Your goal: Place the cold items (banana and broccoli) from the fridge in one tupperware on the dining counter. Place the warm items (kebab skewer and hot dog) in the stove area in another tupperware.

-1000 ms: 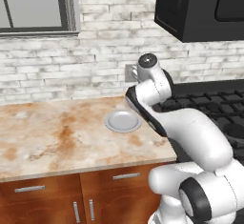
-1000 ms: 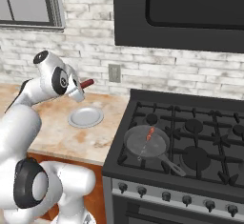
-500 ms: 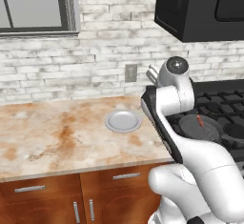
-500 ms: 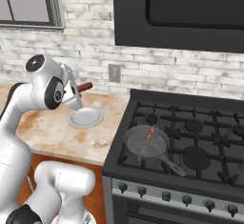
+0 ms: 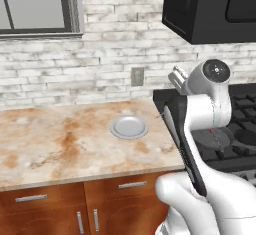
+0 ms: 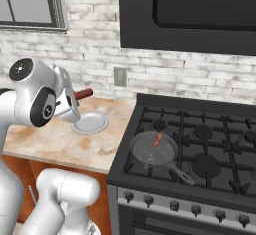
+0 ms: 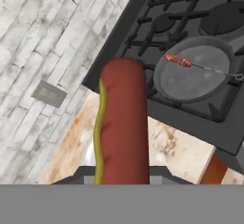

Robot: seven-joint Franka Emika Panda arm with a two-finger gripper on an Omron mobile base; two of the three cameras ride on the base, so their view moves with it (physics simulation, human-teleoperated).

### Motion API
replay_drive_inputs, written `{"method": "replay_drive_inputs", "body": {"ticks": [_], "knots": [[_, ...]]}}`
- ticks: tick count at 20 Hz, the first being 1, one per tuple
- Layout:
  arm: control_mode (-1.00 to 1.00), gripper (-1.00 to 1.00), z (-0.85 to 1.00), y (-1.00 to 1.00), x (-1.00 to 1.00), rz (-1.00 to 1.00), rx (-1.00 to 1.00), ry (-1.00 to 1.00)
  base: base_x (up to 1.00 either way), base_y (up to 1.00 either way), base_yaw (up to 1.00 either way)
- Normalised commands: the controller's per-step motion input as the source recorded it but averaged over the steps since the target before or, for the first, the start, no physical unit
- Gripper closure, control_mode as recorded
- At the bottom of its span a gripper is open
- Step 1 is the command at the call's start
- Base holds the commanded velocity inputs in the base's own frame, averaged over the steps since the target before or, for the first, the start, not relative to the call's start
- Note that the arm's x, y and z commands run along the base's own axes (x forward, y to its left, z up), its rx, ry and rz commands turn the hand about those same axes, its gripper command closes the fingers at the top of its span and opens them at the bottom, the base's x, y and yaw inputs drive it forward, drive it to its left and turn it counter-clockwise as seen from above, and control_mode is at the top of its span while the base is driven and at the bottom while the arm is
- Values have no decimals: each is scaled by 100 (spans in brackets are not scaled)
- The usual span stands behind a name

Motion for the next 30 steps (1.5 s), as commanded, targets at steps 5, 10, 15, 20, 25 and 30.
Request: {"method": "replay_drive_inputs", "body": {"ticks": [5, 10, 15, 20, 25, 30], "knots": [[-100, 100, 6, -3, -42, -6, 0, 0, 0, 0, 0], [-100, 100, 0, 2, -7, 0, -2, 0, 0, 0, 0], [-100, 100, 0, -5, -25, -3, 2, -4, 0, 0, 0], [100, 100, -1, -1, -17, -2, 1, -4, -76, 0, -1], [100, 100, 0, 0, 0, 0, 0, 0, -46, -46, 19], [100, 100, 0, 0, 0, 0, 0, 0, -22, -97, 31]]}}
